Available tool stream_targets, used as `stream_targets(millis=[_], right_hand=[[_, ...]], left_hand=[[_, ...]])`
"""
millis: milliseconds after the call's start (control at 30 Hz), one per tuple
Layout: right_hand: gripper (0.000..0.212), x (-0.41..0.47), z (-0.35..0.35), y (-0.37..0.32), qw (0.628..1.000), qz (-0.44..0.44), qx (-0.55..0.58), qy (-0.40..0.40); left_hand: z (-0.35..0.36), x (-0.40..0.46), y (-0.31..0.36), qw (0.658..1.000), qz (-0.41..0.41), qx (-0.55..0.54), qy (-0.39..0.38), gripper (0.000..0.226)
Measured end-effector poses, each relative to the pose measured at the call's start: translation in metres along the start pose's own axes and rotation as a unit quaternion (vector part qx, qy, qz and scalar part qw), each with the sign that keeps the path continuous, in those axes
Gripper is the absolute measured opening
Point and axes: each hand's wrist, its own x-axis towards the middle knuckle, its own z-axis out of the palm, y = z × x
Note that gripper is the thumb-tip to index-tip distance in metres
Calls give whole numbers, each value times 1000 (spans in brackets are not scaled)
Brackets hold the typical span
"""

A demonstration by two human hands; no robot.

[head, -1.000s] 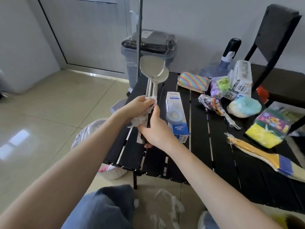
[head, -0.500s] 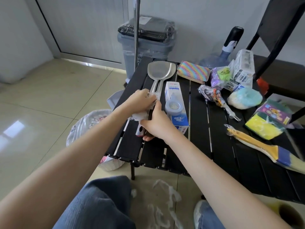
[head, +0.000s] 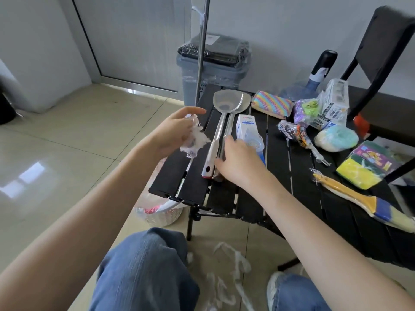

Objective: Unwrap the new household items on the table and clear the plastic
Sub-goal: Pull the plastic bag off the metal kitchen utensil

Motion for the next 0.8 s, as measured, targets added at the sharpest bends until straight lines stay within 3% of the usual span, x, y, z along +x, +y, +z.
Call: stream_targets(millis=[67, 133, 200, 267, 333, 433, 533, 667, 800], right_hand=[[61, -2, -3, -9, 996, -41, 78, 22], [66, -1, -2, -22, 970, -55, 235, 12], [48, 1, 4, -34, 932, -54, 356, 40], [29, 7, 11, -41, 906, -51, 408, 100], [20, 15, 19, -48, 893, -53, 431, 119], [15, 28, 29, -60, 904, -69, 402, 127], [20, 46, 38, -75, 916, -84, 369, 131], [33, 73, 45, -94, 934, -86, 348, -5], [48, 94, 63, -99, 965, -118, 188, -142]], left_hand=[[-7, -11, 1, 994, -2, -105, -9, 48], [-8, -23, 1, 980, -12, -196, -3, 46], [-7, -35, -2, 971, -12, -239, 18, 36], [-8, -44, -9, 969, 0, -242, 44, 20], [-14, -51, -19, 982, 25, -167, 89, 6], [-33, -54, -31, 982, 77, 35, 168, 9], [-55, -55, -39, 977, 96, 92, 166, 12], [-91, -47, -58, 966, 30, 202, 157, 39], [-121, -37, -89, 924, -81, 371, 35, 63]])
